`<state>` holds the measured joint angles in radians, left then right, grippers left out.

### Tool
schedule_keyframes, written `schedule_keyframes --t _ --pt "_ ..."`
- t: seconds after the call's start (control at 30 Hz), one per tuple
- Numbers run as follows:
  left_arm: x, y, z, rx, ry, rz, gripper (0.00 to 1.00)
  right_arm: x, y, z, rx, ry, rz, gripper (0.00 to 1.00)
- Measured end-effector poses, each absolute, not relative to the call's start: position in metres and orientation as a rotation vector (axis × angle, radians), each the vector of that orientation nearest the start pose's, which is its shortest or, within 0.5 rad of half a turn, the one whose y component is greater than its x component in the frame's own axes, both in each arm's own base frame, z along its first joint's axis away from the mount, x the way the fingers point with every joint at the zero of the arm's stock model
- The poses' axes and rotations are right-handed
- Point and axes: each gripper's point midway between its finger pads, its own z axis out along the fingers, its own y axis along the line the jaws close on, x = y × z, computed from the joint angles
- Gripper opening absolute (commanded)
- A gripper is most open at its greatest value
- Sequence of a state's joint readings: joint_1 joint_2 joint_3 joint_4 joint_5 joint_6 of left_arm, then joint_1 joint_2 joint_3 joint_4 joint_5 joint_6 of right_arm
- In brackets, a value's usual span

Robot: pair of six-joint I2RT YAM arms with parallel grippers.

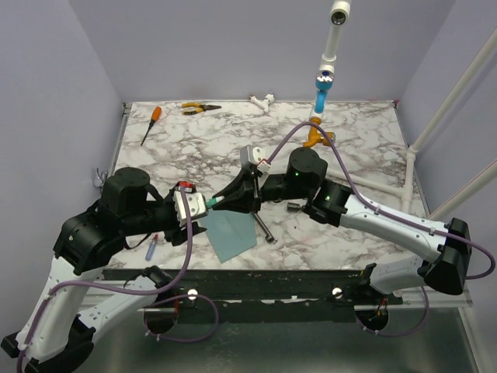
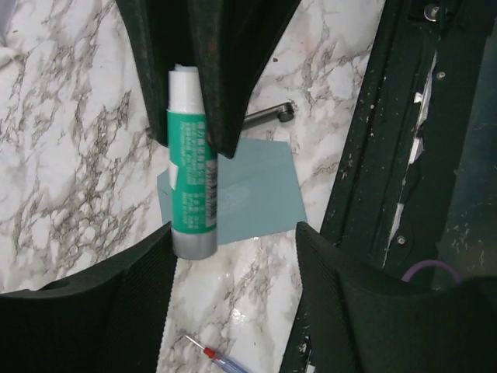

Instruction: Place the letter into the envelope and seal it

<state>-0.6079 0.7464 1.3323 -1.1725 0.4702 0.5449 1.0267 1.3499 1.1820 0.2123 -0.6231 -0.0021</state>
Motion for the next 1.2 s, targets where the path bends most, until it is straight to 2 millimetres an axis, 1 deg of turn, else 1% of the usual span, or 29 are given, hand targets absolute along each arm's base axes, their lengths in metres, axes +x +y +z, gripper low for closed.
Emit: schedule_keyframes --t 0.03,0.17,0.2,0.27,0.33,0.43,0.6,0.67,0.73,0.8,0.83,0.87,0.97,1.1,1.2 --pt "0.11 -0.154 0.316 1.38 1.632 -0.565 0.52 0.136 0.423 0.357 -1.258 1.117 1.258 0.01" --pt "0.111 -0.158 0.317 1.373 1.653 -0.6 0.25 0.131 0.421 0.353 -1.282 1.095 1.252 0.01" --pt "0.111 -0.158 0.317 1.374 1.653 -0.601 0.21 0.13 0.421 0.353 -1.287 1.091 1.253 0.01" --pt "0.112 -0.158 0.317 1.376 1.649 -0.598 0.19 0.125 0.42 0.353 -1.298 1.08 1.258 0.01" --pt "0.112 -0.158 0.319 1.379 1.641 -0.598 0.15 0.124 0.419 0.354 -1.298 1.077 1.258 0.01" --pt "0.112 -0.158 0.319 1.388 1.633 -0.593 0.0 0.124 0.419 0.355 -1.297 1.076 1.258 0.01" --pt "0.112 -0.158 0.318 1.396 1.629 -0.589 0.0 0.125 0.419 0.355 -1.277 1.103 1.27 0.0" --pt "0.115 -0.157 0.318 1.401 1.621 -0.566 0.0 0.127 0.421 0.354 -1.243 1.147 1.291 0.01" --pt "0.121 -0.153 0.318 1.397 1.621 -0.51 0.0 0.133 0.425 0.353 -1.182 1.214 1.313 0.01" --pt "0.133 -0.146 0.318 1.381 1.617 -0.421 0.0 0.145 0.432 0.352 -1.092 1.301 1.33 0.01" --pt "0.143 -0.139 0.319 1.367 1.606 -0.337 0.0 0.152 0.436 0.353 -1.034 1.352 1.34 0.0" --pt "0.148 -0.136 0.319 1.359 1.6 -0.294 0.0 0.157 0.439 0.352 -0.984 1.392 1.35 0.01" --pt "0.172 -0.121 0.321 1.348 1.549 -0.094 0.0 0.175 0.45 0.352 -0.822 1.508 1.382 0.01" --pt "0.197 -0.105 0.327 1.348 1.466 0.15 0.0 0.193 0.466 0.356 -0.651 1.609 1.434 0.01" --pt "0.213 -0.095 0.333 1.353 1.404 0.329 0.0 0.203 0.476 0.358 -0.565 1.652 1.475 0.01"
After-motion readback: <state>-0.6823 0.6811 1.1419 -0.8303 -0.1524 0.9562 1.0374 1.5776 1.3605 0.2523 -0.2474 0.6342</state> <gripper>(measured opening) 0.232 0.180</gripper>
